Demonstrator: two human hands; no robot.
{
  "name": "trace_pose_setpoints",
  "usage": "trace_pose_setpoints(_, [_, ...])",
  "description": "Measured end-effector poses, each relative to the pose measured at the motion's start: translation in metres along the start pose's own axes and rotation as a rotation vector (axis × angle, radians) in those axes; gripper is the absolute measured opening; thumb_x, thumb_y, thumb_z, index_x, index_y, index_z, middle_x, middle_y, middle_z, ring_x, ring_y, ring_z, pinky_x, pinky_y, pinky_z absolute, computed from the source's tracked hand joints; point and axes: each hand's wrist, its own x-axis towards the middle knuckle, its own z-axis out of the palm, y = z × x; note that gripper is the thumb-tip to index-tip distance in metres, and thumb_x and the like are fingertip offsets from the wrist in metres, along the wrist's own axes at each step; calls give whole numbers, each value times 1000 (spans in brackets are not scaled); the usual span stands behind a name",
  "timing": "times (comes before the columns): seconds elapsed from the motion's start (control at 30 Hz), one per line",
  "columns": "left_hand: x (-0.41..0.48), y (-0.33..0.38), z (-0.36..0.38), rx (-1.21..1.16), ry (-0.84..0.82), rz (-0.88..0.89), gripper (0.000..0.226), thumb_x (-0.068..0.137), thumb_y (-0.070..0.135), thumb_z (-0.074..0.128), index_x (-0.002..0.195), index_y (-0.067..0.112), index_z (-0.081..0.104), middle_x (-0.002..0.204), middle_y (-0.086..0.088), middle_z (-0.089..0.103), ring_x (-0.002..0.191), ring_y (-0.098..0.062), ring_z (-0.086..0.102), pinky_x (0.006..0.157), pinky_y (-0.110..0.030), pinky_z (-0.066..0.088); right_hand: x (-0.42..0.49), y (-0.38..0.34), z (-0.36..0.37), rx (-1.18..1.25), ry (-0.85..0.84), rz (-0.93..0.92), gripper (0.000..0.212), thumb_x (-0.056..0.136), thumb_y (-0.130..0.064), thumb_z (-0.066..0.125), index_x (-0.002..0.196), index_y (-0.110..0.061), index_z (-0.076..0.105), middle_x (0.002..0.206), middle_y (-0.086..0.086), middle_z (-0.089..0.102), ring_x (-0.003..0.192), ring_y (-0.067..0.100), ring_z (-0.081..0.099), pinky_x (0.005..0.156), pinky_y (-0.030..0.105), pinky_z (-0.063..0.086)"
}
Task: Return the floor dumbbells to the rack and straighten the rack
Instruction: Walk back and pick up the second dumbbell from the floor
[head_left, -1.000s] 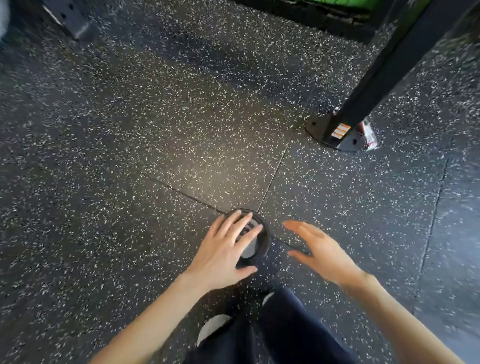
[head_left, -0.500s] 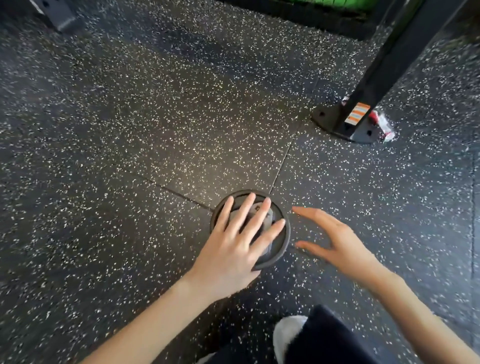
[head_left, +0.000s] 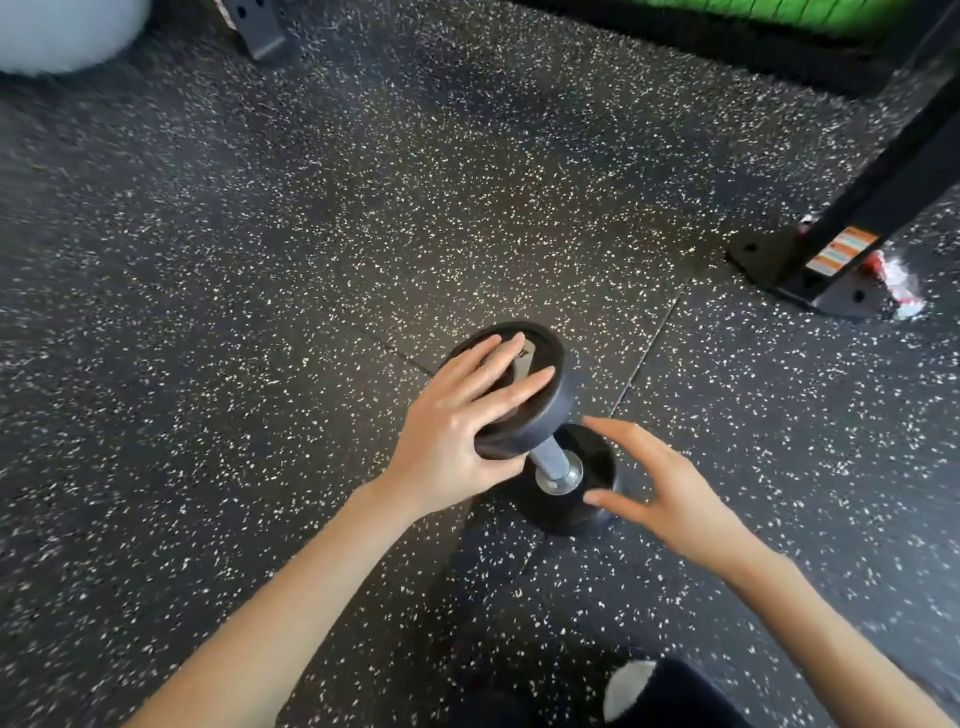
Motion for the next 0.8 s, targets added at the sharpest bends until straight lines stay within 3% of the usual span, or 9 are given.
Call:
trace_pose_setpoints(0.23, [-11, 1, 7, -33, 146, -78, 61, 72, 21, 75, 130, 21, 56, 143, -8, 45, 136, -24, 37, 105, -45, 40, 31, 15, 31, -63, -139, -30, 74, 76, -44, 69, 139, -31, 32, 137, -21, 39, 127, 2, 40, 105, 29, 36])
trace_pose_setpoints(0.33, [-22, -11, 5, -172, 218, -245, 62, 76, 22, 73, 134, 18, 50, 144, -8, 44, 137, -23, 36, 105, -46, 40, 40, 16, 39, -137, -139, -65, 78, 75, -43, 72, 140, -25, 32, 133, -22, 38, 123, 6, 42, 101, 27, 38])
trace_pose_setpoints(0.47, [-45, -25, 1, -427, 355, -574, 64, 77, 18, 72, 136, 21, 46, 144, -6, 45, 133, -16, 41, 107, -30, 38, 65, 5, 54, -493, -71, -240, 82, 67, -55, 72, 134, -18, 42, 126, -6, 58, 108, 21, 56, 96, 34, 42])
trace_pose_setpoints(0.57, [-61, -29, 2, -550, 436, -797, 68, 78, 4, 73, 138, 17, 46, 137, -6, 54, 125, -20, 51, 104, -39, 41, 82, -4, 59, -637, -29, -340, 77, 60, -51, 79, 125, -16, 56, 115, -6, 66, 100, 20, 64, 94, 33, 46])
trace_pose_setpoints(0.8, [-83, -35, 10, -688, 629, -1017, 51, 80, -3, 69, 128, 11, 57, 106, 1, 69, 94, -5, 63, 84, -18, 48, 103, -15, 70, -771, -129, -459, 69, 58, -48, 80, 115, -14, 64, 104, -4, 71, 85, 17, 69, 86, 30, 51])
